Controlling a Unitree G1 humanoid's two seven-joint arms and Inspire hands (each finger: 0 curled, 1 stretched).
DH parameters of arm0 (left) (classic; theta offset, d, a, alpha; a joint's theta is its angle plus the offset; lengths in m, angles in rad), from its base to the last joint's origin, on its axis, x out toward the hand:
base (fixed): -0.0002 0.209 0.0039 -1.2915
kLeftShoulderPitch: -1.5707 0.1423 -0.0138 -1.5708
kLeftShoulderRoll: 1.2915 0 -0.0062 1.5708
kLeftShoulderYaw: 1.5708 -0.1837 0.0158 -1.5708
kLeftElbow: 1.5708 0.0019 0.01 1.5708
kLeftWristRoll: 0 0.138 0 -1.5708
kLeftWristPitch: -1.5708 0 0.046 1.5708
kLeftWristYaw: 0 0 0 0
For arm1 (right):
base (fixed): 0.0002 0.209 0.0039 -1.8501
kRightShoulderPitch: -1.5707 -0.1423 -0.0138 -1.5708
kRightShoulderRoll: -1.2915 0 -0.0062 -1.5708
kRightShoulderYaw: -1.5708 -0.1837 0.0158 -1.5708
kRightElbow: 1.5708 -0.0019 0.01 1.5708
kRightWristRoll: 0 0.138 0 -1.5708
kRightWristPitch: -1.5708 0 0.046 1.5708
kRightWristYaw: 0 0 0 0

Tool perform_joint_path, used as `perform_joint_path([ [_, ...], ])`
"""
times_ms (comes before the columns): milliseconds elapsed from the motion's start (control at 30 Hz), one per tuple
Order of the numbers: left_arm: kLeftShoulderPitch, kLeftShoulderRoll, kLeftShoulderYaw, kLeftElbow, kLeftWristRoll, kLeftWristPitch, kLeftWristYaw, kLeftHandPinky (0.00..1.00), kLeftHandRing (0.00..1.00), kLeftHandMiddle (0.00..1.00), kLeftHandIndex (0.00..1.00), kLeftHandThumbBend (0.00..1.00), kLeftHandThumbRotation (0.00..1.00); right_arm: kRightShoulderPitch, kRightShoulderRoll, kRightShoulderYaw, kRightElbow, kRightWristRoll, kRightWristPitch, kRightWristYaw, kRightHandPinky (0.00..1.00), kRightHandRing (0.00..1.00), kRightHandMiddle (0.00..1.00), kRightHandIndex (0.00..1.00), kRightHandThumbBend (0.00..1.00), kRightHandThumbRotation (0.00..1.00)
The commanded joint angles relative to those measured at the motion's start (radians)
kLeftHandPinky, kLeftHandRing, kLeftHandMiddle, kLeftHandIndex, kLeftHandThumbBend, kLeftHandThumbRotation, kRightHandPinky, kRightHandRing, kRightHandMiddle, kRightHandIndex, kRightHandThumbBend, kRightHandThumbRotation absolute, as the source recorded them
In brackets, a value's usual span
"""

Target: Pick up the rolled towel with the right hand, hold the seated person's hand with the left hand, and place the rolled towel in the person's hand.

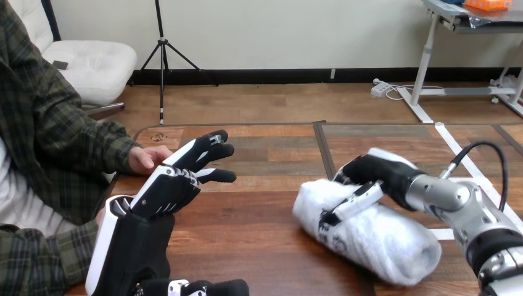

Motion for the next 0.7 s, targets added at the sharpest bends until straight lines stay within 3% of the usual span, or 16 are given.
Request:
perform_joint_path([
  [0,-0.054,0.010,-0.003,-0.025,-0.019,-0.003,-0.006,0.69,0.83,0.87,0.83,1.00,0.43,0.076,0.041,0.027,-0.030,-0.002,-0.055,0.077,0.19,0.23,0.32,0.36,0.78,0.00],
  [300,-0.060,0.003,-0.001,-0.020,-0.006,-0.006,-0.009,0.70,0.83,0.87,0.83,1.00,0.42,0.141,0.038,0.000,-0.177,0.086,-0.081,0.209,0.19,0.22,0.33,0.36,0.71,0.00],
  [400,-0.053,0.008,-0.005,-0.031,-0.010,0.017,-0.010,0.70,0.84,0.87,0.82,1.00,0.41,0.157,0.045,-0.033,-0.211,0.162,-0.065,0.314,0.16,0.20,0.30,0.36,0.67,0.00],
  [500,-0.054,0.006,-0.008,-0.026,-0.014,0.013,-0.012,0.71,0.83,0.87,0.82,1.00,0.41,0.178,0.037,-0.024,-0.249,0.167,-0.122,0.330,0.15,0.20,0.29,0.35,0.67,0.00],
  [600,-0.066,-0.008,-0.015,-0.006,-0.026,-0.009,-0.014,0.71,0.83,0.87,0.82,1.00,0.40,0.195,0.038,-0.030,-0.304,0.188,-0.063,0.354,0.14,0.18,0.28,0.34,0.67,0.00],
  [667,-0.060,-0.003,-0.010,-0.012,-0.016,0.000,-0.014,0.71,0.83,0.87,0.82,1.00,0.40,0.205,0.039,-0.039,-0.329,0.211,-0.068,0.379,0.14,0.18,0.27,0.33,0.66,0.00],
])
